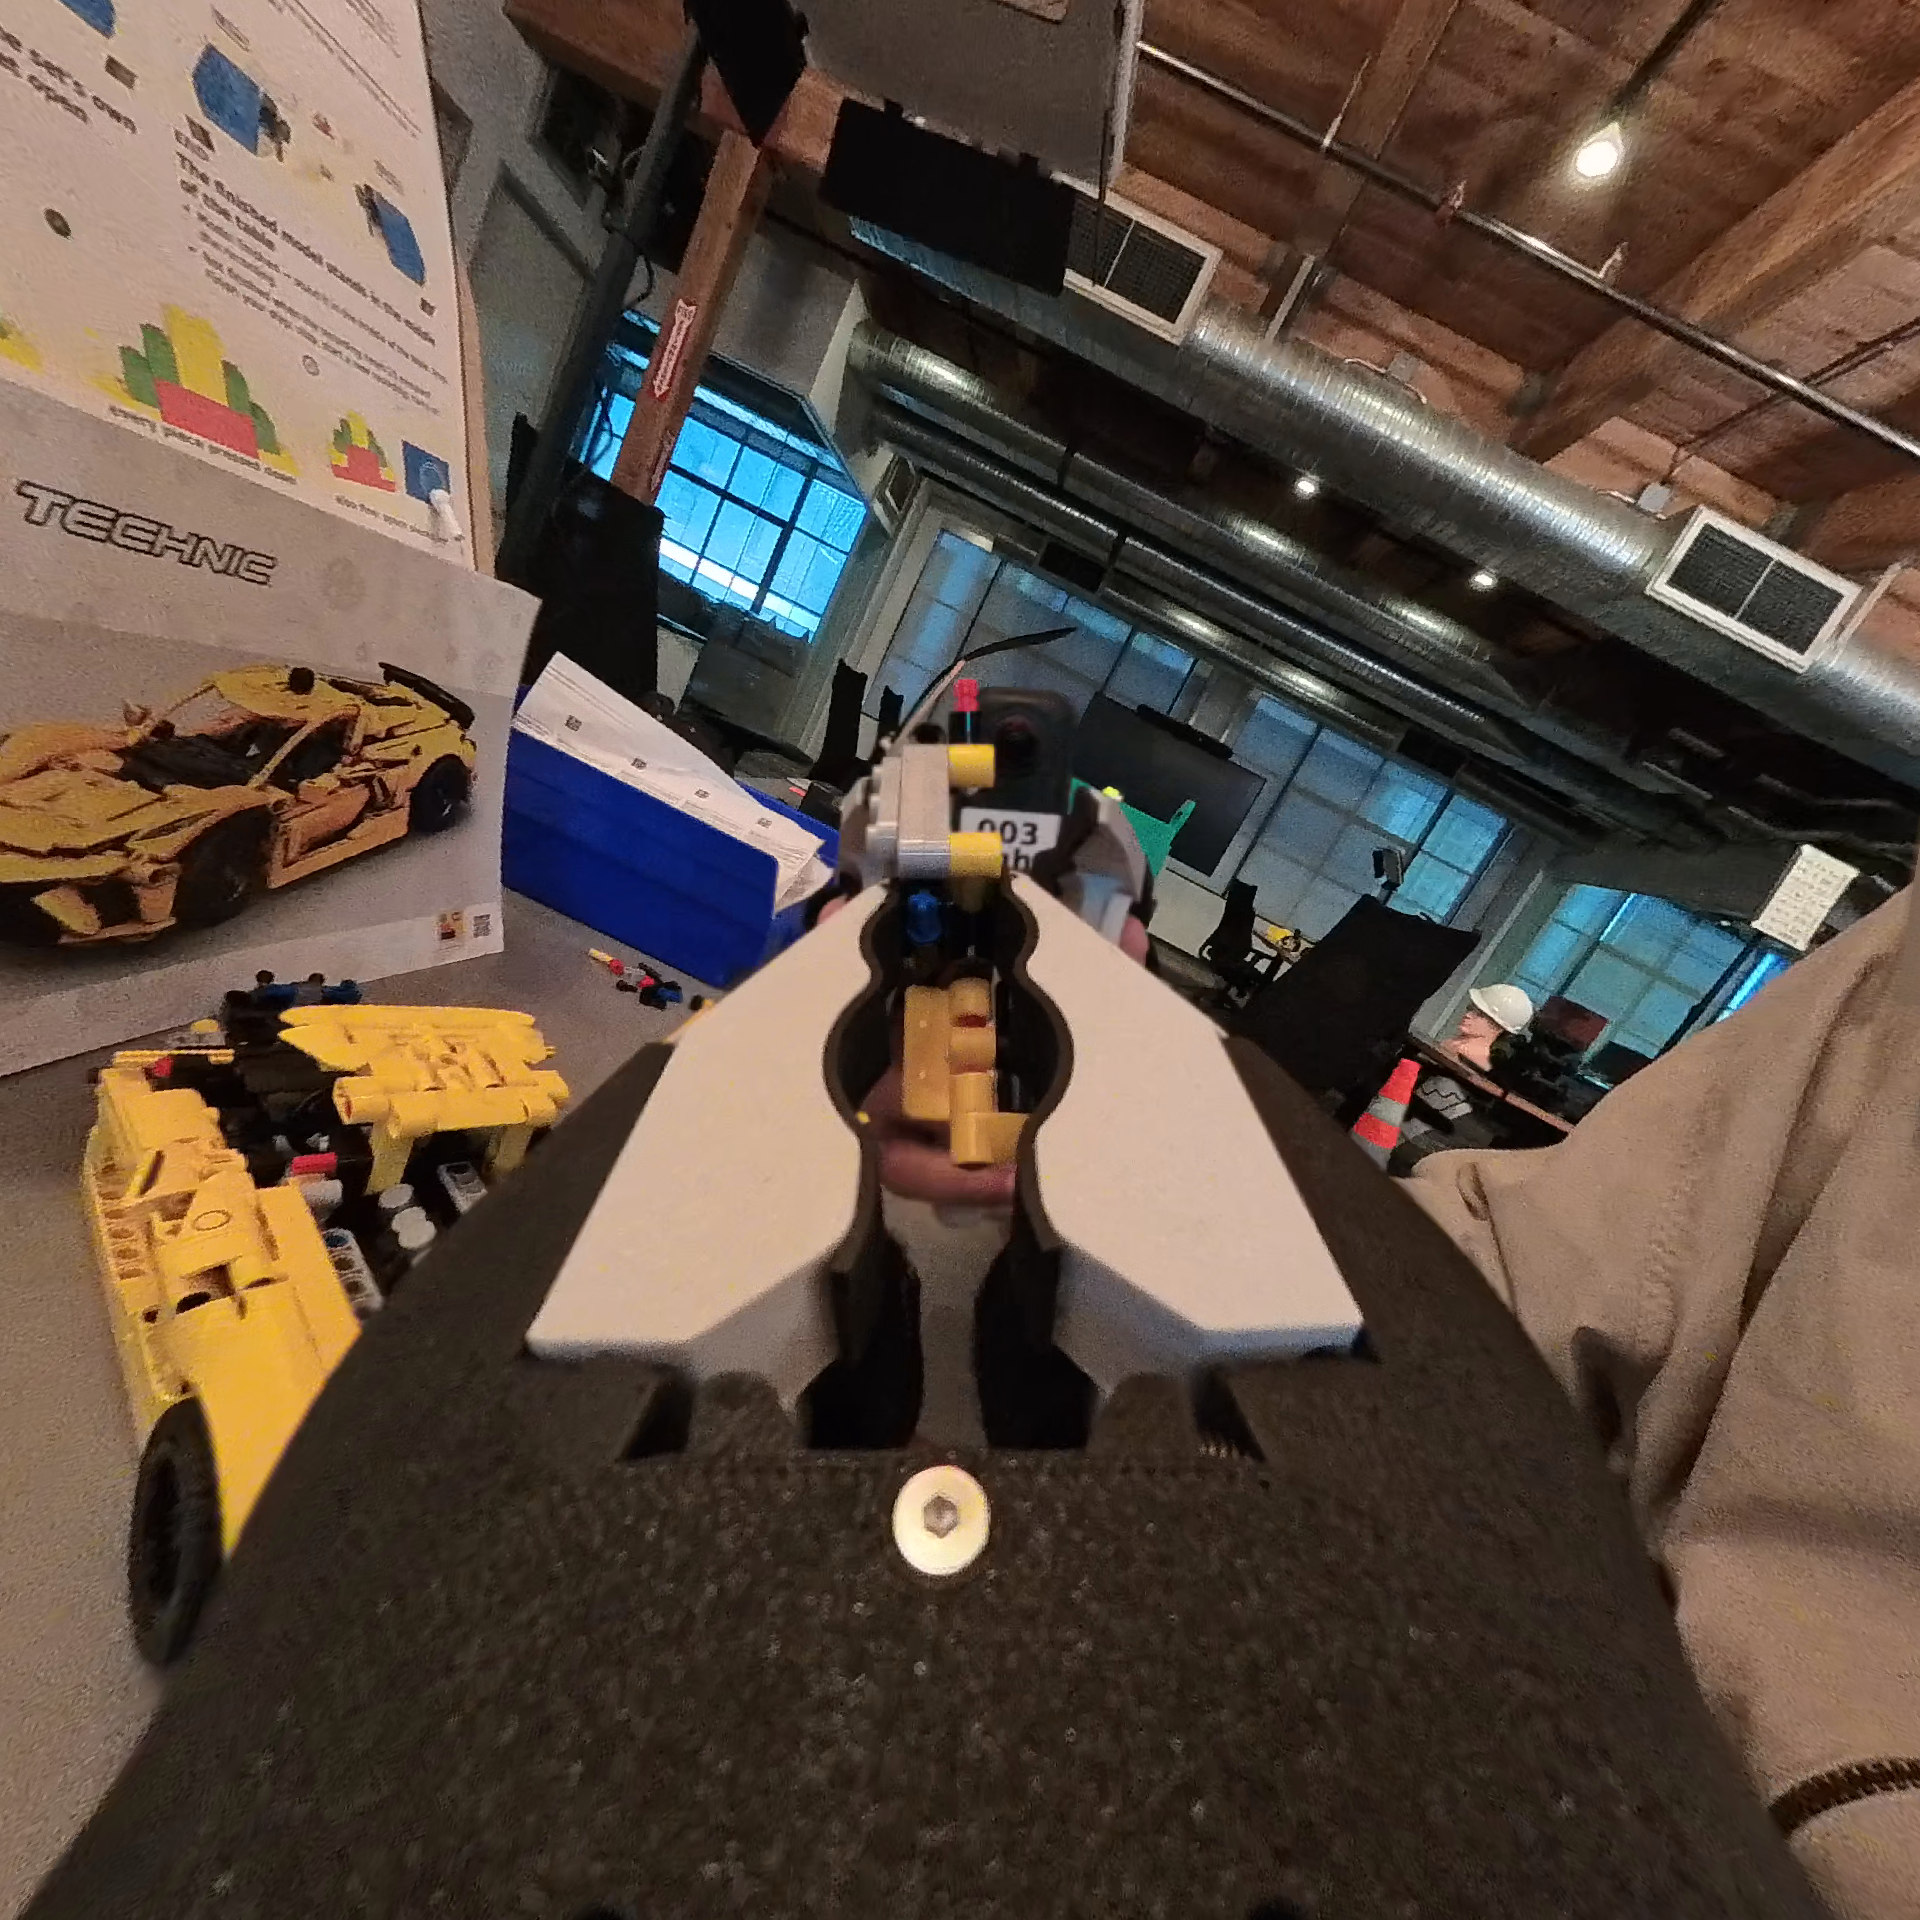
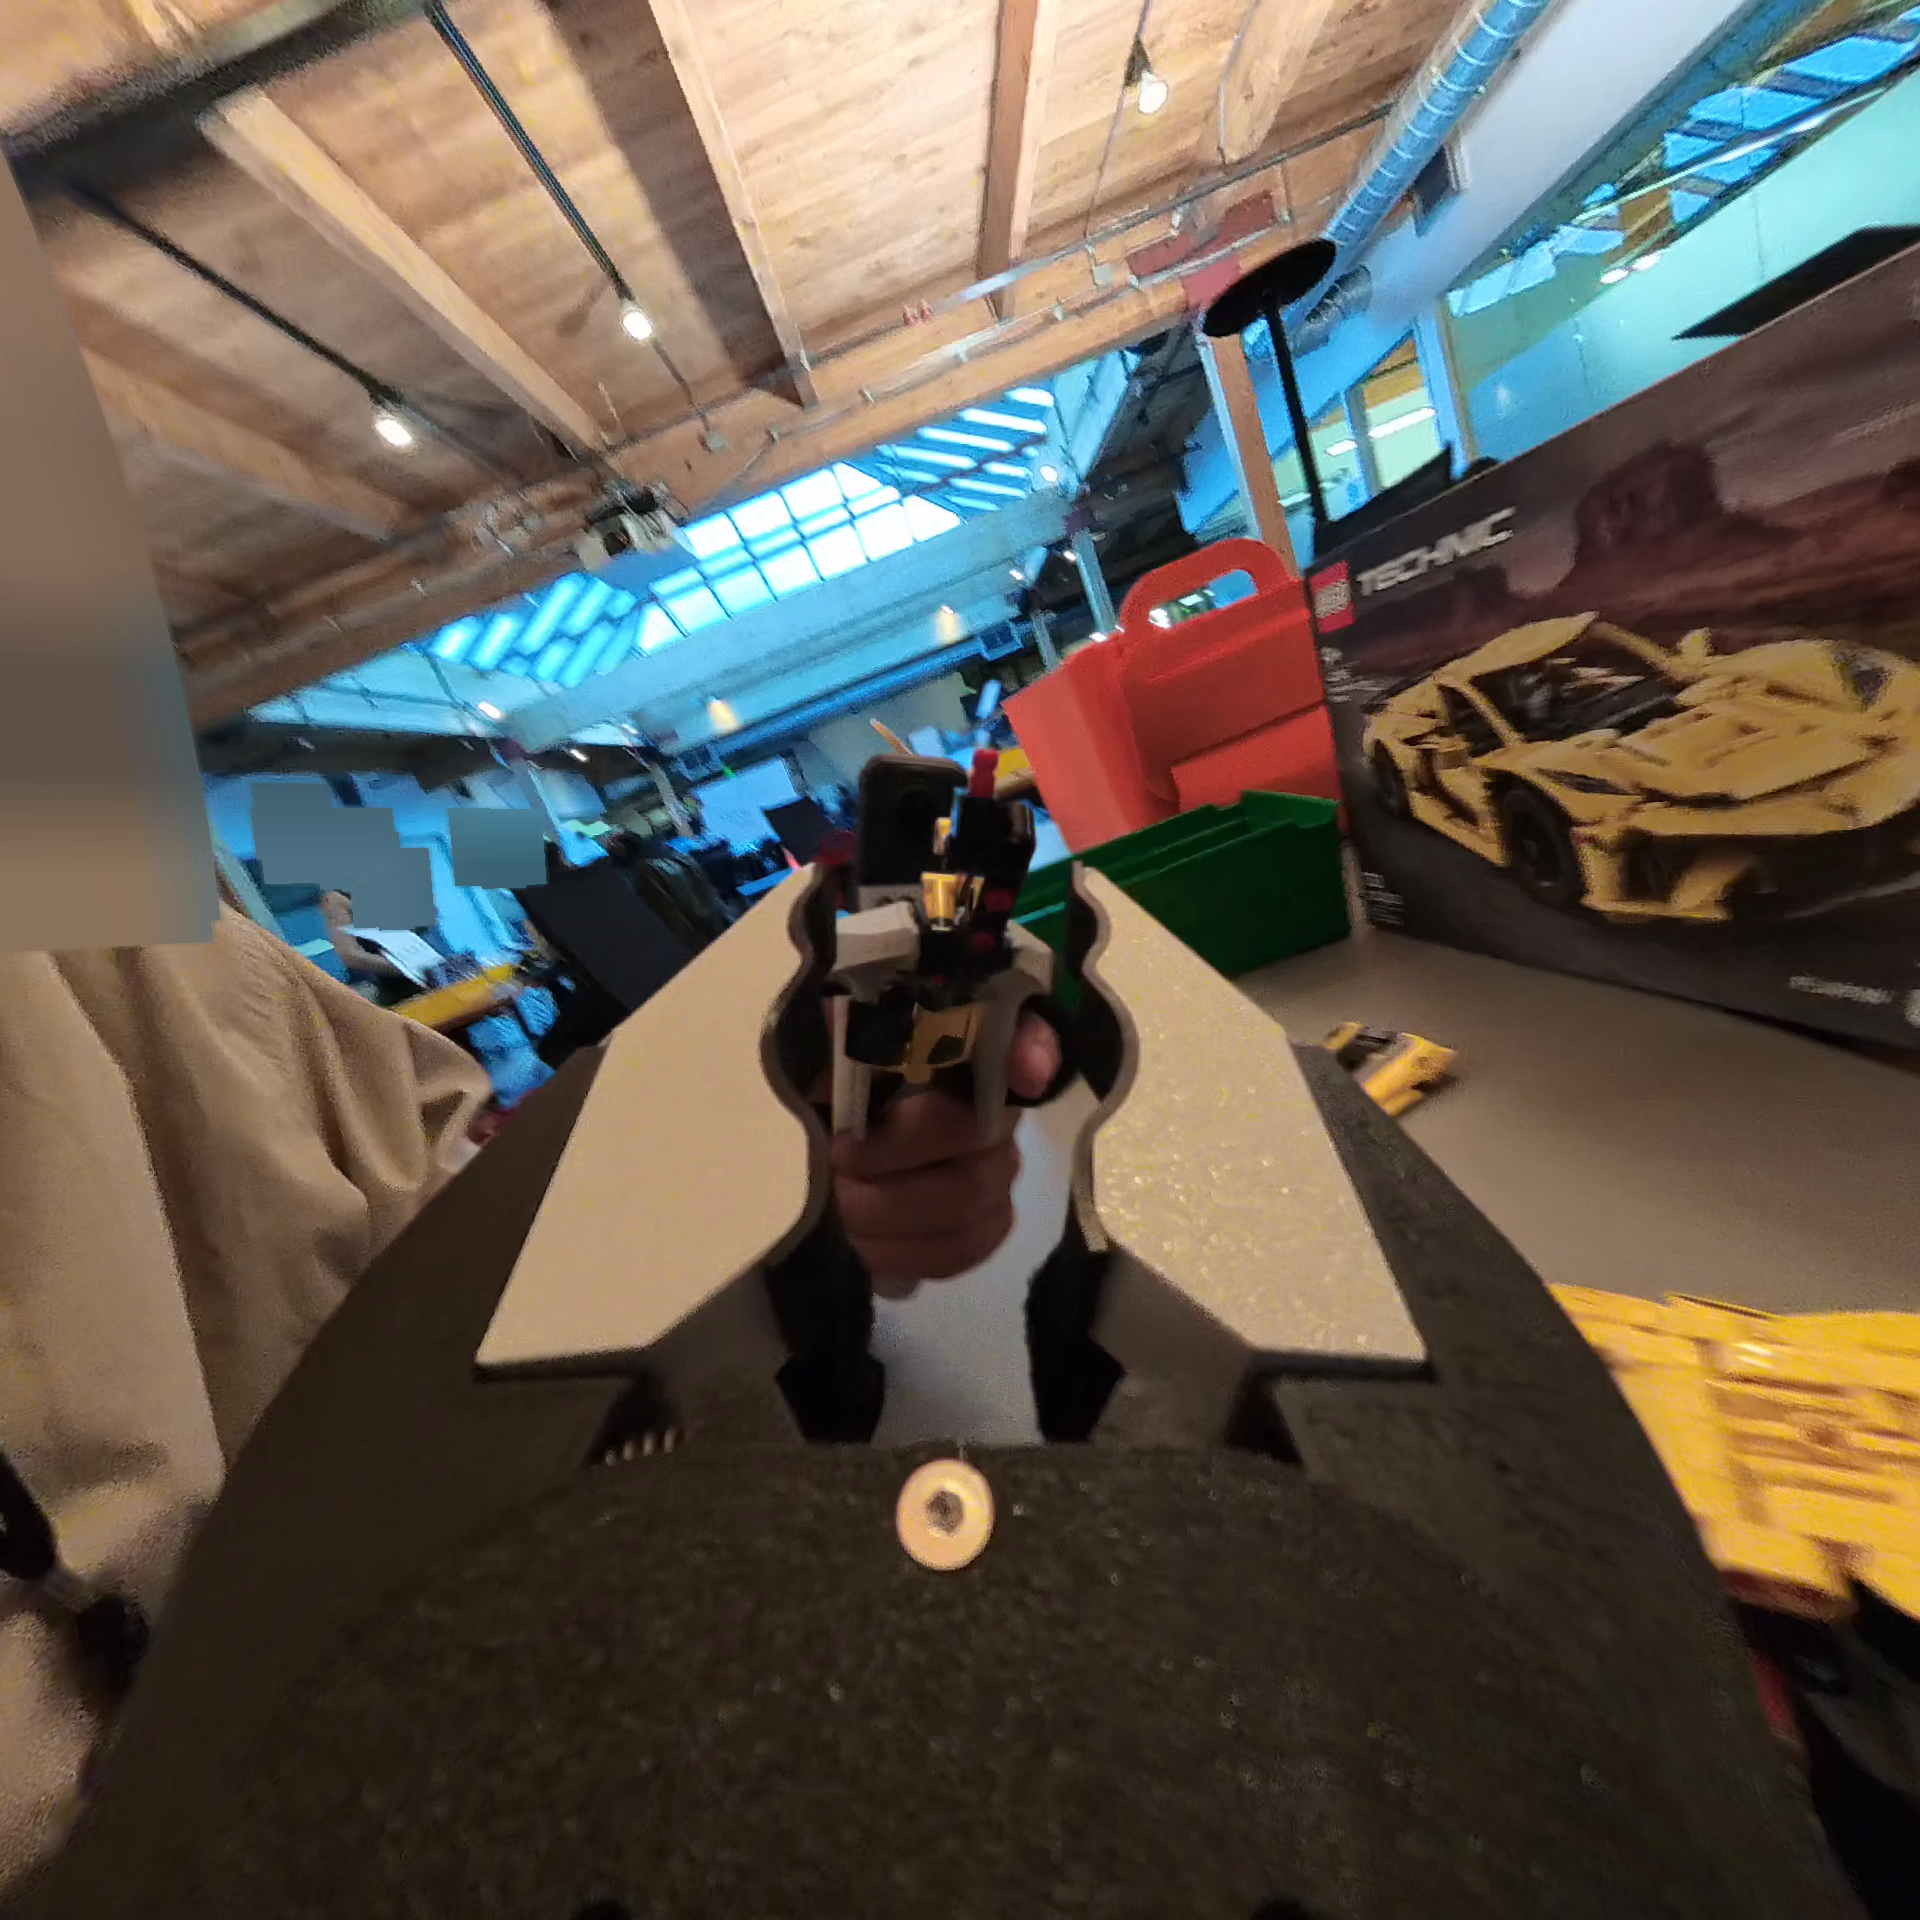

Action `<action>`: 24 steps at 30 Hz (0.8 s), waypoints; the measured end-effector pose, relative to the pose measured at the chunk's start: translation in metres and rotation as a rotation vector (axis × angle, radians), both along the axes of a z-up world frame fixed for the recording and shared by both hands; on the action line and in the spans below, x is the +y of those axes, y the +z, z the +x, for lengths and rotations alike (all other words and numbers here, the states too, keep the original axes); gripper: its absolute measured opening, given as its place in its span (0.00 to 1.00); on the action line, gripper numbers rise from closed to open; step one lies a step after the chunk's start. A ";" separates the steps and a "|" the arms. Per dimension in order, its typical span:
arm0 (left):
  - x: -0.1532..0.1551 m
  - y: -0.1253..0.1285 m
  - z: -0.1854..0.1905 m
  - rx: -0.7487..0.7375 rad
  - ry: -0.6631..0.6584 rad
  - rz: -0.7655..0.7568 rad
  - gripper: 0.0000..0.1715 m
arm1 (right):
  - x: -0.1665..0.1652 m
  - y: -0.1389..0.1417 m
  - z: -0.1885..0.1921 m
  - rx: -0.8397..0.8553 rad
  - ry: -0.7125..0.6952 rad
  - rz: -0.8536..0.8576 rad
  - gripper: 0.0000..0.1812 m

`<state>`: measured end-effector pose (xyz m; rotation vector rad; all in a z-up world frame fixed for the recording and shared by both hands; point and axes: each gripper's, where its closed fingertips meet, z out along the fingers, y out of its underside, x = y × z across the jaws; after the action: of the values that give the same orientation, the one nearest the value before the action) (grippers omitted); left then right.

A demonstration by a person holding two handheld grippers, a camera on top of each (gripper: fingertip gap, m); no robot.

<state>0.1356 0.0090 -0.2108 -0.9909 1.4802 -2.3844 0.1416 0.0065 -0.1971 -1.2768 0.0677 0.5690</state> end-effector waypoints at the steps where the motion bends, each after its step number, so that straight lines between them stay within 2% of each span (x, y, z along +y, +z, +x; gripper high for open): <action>1: 0.000 -0.002 0.000 0.004 0.002 0.027 0.09 | -0.004 0.001 0.006 -0.028 -0.035 -0.015 0.21; 4: -0.005 -0.008 -0.001 -0.003 0.009 0.112 0.09 | -0.015 0.007 0.015 -0.018 -0.059 -0.016 0.17; 9: -0.013 -0.014 0.000 0.007 0.001 0.141 0.09 | -0.017 0.000 0.011 0.020 0.032 -0.070 0.11; 11: -0.014 -0.015 0.000 0.009 -0.006 0.147 0.09 | -0.015 -0.002 0.010 0.026 0.034 -0.073 0.10; 14: -0.015 -0.016 0.000 0.013 -0.001 0.164 0.09 | -0.015 -0.003 0.013 0.032 0.021 -0.069 0.02; 16: -0.016 -0.019 0.000 0.016 0.010 0.198 0.09 | -0.015 -0.004 0.013 0.055 0.035 -0.069 0.02; 19: -0.013 -0.025 0.005 0.016 0.082 0.289 0.09 | -0.011 -0.011 0.023 0.066 -0.023 -0.115 0.01; 20: -0.014 -0.024 0.007 -0.005 0.110 0.321 0.09 | -0.011 -0.008 0.026 0.130 -0.013 -0.086 0.00; 22: -0.015 -0.032 0.010 -0.028 0.187 0.483 0.10 | -0.007 -0.014 0.031 0.222 -0.008 -0.059 0.00; 23: -0.012 -0.037 0.011 -0.033 0.214 0.557 0.09 | -0.006 -0.018 0.032 0.210 -0.007 -0.076 0.00; 24: -0.011 -0.037 0.011 -0.022 0.215 0.561 0.09 | -0.006 -0.018 0.033 0.206 -0.012 -0.080 0.00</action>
<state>0.1466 -0.0018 -0.2480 -0.9158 1.7819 -1.6800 0.1744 0.0005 -0.2155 -1.2914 0.2714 0.6920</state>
